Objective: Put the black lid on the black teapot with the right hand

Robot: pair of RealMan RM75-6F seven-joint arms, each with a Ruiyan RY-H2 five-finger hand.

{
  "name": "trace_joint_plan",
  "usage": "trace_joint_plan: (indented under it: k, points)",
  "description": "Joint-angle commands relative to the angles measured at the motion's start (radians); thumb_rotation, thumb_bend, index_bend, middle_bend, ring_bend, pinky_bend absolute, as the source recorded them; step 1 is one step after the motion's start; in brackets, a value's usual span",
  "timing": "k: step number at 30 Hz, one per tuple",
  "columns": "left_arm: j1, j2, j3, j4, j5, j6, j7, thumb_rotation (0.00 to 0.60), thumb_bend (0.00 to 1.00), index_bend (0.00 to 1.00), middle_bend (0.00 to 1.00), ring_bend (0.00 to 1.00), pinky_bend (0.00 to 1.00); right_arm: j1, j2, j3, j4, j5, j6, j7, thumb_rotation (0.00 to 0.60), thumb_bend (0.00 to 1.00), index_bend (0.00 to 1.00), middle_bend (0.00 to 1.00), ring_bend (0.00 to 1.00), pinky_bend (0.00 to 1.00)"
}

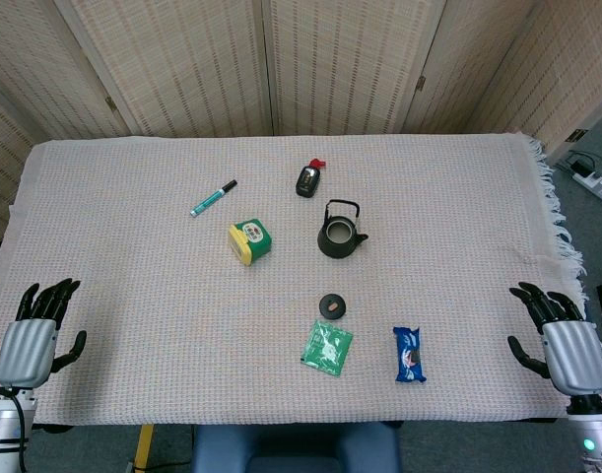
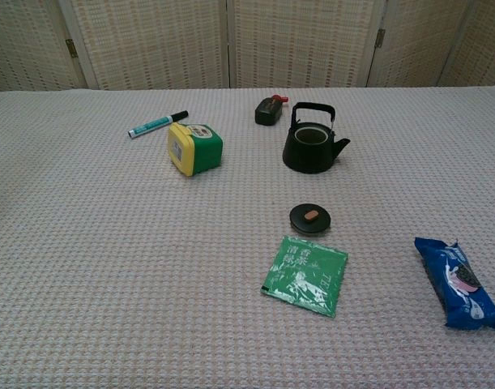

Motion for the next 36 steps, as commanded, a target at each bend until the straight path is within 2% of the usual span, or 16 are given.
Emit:
trace_joint_plan:
  k: [1,8,13,20,25,31,36]
  points:
    - [-0.001,-0.003,0.001,0.003,-0.003,-0.002,0.002,0.6,0.4,0.07,0.05,0.09,0.01,0.003,-0.001,0.0,-0.004,0.002,-0.005,-0.005,0.6,0.36,0.17,0.19,0.32,0.18]
    - [0.002,-0.005,0.0,0.011,-0.003,0.003,-0.006,0.6,0.4,0.07,0.05,0.09,0.01,0.006,0.0,-0.001,-0.008,0.001,-0.007,-0.011,0.6,0.36,0.18,0.19,0.32,0.18]
    - [0.005,-0.001,0.002,0.008,0.002,0.009,-0.01,0.6,0.4,0.07,0.05,0.09,0.01,0.019,0.01,-0.002,-0.017,-0.006,-0.023,-0.02,0.6,0.36,0.18,0.2,0.37,0.18]
    - [0.014,0.008,0.007,-0.002,0.014,0.026,-0.014,0.6,0.4,0.07,0.05,0.09,0.01,0.098,0.035,0.005,-0.052,-0.032,-0.13,-0.07,0.6,0.36,0.18,0.2,0.4,0.27]
    - [0.022,0.016,0.01,-0.005,0.018,0.035,-0.02,0.6,0.4,0.07,0.05,0.09,0.01,0.183,0.023,0.025,-0.089,-0.023,-0.243,-0.143,0.6,0.36,0.18,0.22,0.52,0.4]
    - [0.022,0.019,0.009,-0.009,0.029,0.04,-0.029,0.6,0.4,0.07,0.05,0.09,0.01,0.299,-0.022,0.057,-0.133,0.045,-0.413,-0.219,0.6,0.36,0.18,0.23,0.75,0.6]
    - [0.023,0.023,0.011,-0.016,0.037,0.044,-0.032,0.6,0.4,0.07,0.05,0.09,0.01,0.397,-0.089,0.09,-0.139,0.166,-0.548,-0.306,0.6,0.36,0.16,0.23,0.81,0.7]
